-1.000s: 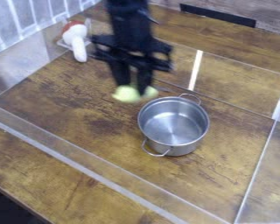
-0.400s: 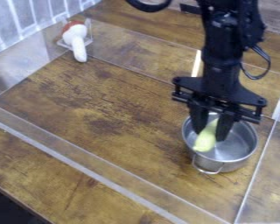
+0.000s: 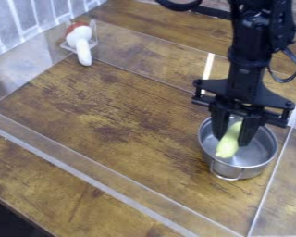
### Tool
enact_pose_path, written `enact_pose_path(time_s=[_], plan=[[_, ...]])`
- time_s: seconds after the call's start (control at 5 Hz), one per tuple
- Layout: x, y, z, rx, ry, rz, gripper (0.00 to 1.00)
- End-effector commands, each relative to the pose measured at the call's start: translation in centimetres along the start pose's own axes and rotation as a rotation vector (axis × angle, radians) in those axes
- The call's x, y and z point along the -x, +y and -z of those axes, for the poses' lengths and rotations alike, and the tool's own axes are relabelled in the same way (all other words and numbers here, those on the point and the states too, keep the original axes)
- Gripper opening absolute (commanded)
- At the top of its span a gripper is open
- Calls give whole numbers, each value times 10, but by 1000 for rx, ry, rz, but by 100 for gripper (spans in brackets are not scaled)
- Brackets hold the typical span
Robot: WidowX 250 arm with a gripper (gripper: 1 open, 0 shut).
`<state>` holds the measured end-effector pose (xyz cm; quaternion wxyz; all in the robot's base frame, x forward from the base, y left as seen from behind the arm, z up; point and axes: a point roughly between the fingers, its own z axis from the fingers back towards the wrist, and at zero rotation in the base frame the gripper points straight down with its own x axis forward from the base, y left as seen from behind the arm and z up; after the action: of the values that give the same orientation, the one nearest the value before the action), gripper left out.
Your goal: Move the green spoon to the right
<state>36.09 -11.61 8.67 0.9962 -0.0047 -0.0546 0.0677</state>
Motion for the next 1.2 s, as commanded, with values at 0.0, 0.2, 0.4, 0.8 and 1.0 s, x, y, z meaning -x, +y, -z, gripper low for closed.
enact_pose_path(time_s=[0.0, 0.2, 0.4, 0.8, 1.0], plan=[[-21, 1, -24, 10, -54, -31, 0], [-19, 5, -26, 8, -50, 7, 0], [-17, 9, -29, 7, -46, 44, 0], [-20, 13, -28, -8, -42, 19, 0], [-24, 10, -40, -8, -40, 68, 0]])
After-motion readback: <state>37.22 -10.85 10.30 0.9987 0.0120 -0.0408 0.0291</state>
